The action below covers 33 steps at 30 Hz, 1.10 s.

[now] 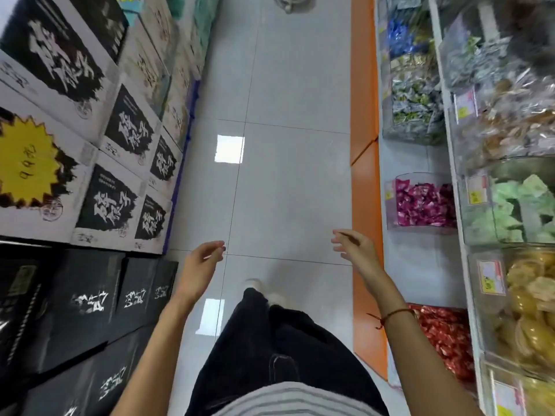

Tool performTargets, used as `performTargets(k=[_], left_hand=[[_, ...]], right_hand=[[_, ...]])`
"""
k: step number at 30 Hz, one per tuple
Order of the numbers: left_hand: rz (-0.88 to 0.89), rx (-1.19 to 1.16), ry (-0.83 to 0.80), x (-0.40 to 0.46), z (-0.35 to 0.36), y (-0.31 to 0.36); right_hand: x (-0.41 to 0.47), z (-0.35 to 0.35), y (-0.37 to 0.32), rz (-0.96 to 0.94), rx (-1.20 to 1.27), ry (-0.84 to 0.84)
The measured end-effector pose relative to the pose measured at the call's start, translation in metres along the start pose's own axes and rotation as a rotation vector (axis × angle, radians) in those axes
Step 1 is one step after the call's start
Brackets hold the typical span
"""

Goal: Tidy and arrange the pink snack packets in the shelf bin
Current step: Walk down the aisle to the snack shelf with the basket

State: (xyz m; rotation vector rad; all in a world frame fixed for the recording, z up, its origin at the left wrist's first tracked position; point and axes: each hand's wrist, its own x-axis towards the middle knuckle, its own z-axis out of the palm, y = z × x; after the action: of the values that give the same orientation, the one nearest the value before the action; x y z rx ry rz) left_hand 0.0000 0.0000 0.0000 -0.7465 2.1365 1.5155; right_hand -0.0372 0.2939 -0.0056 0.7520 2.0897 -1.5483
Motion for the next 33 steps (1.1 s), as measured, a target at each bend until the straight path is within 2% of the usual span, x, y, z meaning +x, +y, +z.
performTargets(k=[11,21,30,33], left_hand=[[-0.062,-0.023,0.037,0.116,-0.029,0.069],[0.034,0.0,-0.01,0.282,-0.033,0.219],[0.04,0.067,-0.064,0.428,-0.018,0.353],[0.036,0.04,-0.028,0.474,-0.023,0.39]], right_hand=[[0.113,0.021,-0.101,0.019,0.011,0.022],[0.227,0.008,-0.194,0.049,0.101,0.167],[0.388,-0.013,-0.324,0.077,0.109,0.139],[0.45,-0.02,-0.38,0.041,0.081,0.115]])
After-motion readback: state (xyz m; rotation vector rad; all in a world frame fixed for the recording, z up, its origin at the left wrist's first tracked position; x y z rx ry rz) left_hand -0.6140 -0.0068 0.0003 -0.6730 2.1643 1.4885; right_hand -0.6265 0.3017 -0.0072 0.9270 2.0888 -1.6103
